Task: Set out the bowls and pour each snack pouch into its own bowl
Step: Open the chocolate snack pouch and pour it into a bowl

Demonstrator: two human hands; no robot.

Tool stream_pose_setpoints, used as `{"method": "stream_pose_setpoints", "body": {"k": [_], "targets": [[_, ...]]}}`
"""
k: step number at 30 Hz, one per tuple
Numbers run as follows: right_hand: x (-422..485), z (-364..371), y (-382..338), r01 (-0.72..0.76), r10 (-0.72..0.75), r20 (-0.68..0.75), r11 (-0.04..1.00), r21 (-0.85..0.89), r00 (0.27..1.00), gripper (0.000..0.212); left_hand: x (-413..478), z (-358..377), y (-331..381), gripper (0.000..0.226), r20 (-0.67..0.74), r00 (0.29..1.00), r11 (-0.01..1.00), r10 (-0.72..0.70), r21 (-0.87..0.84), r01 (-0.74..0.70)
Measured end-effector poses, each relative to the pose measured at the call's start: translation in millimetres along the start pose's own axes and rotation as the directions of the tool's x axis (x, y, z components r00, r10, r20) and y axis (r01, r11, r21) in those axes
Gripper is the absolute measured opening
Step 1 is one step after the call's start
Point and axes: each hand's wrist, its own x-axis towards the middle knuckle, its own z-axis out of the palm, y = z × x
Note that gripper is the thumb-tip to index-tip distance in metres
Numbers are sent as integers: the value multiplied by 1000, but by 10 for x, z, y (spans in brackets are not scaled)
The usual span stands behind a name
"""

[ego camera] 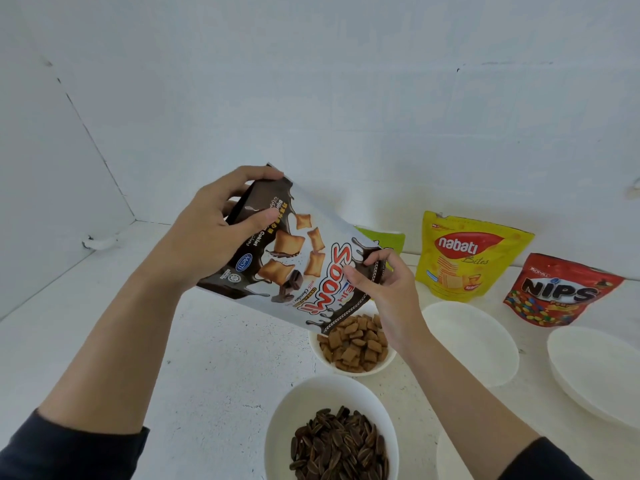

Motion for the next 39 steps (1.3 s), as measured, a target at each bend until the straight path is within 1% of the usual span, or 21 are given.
{"method": "stream_pose_setpoints", "body": {"k": [4,8,11,14,18,23,26,27,29,31,33,34,36,38,39], "targets": [[-9,-27,76,-33,33,-16,999,27,999,33,-3,94,-39,36,-33,999,1000,-6,22,6],[31,-25,8,-19,21,-11,994,105,1000,36,17,64,18,39,-77,995,997,60,58,-56],[70,-6,-75,-10,11,0,988,156,1000,40,20,-10,96,49,3,993,991,115,74,-114],[96,4,-105,4,-6,12,982,191,1000,38,35,-63,146,55,74,987,981,146,119,-154],[96,-8,-41,-1,-1,12,985,172,1000,38,50,-41,112,54,96,983,976,155,141,-167],[73,-44,82,-55,53,15,984,172,998,39,26,56,7,53,135,981,958,140,231,-169],[70,-28,67,-62,57,31,981,185,998,45,39,66,37,51,102,978,926,181,318,-205],[74,-16,35,-50,44,36,979,196,998,47,47,58,69,51,85,975,920,208,323,-224],[88,9,-53,-20,12,36,973,228,999,49,60,26,142,52,47,968,930,245,271,-248],[109,25,-131,8,-19,38,960,279,999,46,66,-15,197,54,15,962,938,272,219,-268],[125,24,-162,16,-27,31,953,304,999,41,53,-50,209,61,11,961,941,276,202,-273],[131,15,-151,9,-17,25,954,301,1000,39,41,-59,199,66,37,966,949,257,179,-260],[132,-21,-80,-28,26,12,961,275,1000,36,3,-43,144,77,153,972,973,181,119,-200],[114,-67,29,-83,85,3,964,253,996,34,-44,12,51,79,267,957,981,113,122,-150],[101,-86,78,-109,112,3,960,259,994,34,-66,42,8,78,297,950,981,94,135,-139]]}}
